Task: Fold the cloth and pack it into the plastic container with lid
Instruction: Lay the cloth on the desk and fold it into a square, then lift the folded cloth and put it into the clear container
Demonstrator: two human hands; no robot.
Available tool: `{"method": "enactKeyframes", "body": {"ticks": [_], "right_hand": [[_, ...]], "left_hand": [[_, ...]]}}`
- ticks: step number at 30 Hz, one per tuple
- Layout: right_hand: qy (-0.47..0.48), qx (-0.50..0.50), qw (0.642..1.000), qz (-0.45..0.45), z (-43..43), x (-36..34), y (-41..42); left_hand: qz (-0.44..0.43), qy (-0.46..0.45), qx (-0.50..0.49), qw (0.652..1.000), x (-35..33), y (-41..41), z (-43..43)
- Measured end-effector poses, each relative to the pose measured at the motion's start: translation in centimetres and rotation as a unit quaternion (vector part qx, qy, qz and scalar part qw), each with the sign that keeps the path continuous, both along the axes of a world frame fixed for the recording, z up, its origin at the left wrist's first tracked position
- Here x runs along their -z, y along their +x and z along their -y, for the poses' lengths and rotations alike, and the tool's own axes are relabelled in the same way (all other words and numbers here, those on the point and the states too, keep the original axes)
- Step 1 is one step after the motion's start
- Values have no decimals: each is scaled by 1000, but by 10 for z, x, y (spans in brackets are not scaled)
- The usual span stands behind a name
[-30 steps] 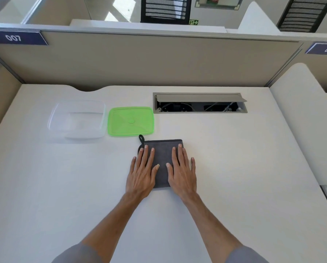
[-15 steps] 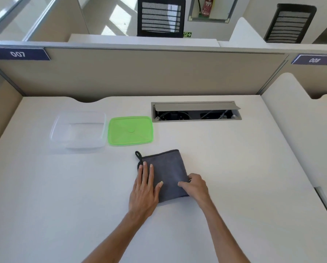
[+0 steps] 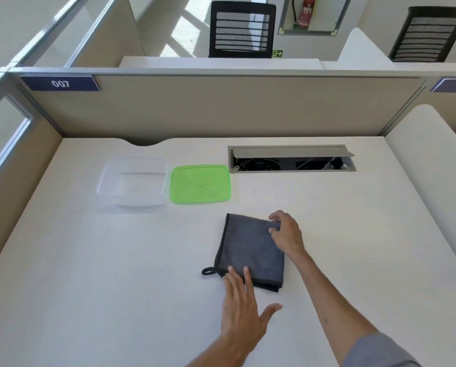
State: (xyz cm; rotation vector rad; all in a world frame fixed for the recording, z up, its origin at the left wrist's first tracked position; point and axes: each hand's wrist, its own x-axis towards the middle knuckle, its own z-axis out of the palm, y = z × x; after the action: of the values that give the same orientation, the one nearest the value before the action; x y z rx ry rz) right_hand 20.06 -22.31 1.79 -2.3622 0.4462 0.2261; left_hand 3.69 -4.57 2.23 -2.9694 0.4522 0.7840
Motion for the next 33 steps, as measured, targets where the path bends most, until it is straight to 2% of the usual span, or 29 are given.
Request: {"method": "enactKeyframes", "body": {"ticks": [3,6,8,10,14,18,21,25,30,33], "right_hand": [[-11,4,1000,25,-11,1,-5],[-46,68,995,50,-15,-5,-26],[-44,115,992,23,-13,-7,-43],[-7,131,990,-44,-11,-5,-58],[80,164,977,-110,-11,3,-71],[180,192,957,-121,-6,6,-63],[216,190,948,-134,1,6,-58],[238,179,942,-152,10,6,-54],[257,173,940,-143,16,-4,-51],[256,160,945,-124,12,-14,-51]], "left_hand": [[4,15,19,1000,-8,5,-3],[105,-33,-14,994,-14,23,-11],[165,-70,-57,982,-10,45,-20],[179,-97,-119,972,-12,74,-32],[75,-202,-261,941,-6,112,-40],[39,-267,-350,897,3,125,-33],[0,-295,-414,861,8,134,-35],[-35,-315,-406,857,7,139,-40],[-31,-335,-380,862,3,140,-48],[-63,-382,-393,834,-2,139,-60]]}}
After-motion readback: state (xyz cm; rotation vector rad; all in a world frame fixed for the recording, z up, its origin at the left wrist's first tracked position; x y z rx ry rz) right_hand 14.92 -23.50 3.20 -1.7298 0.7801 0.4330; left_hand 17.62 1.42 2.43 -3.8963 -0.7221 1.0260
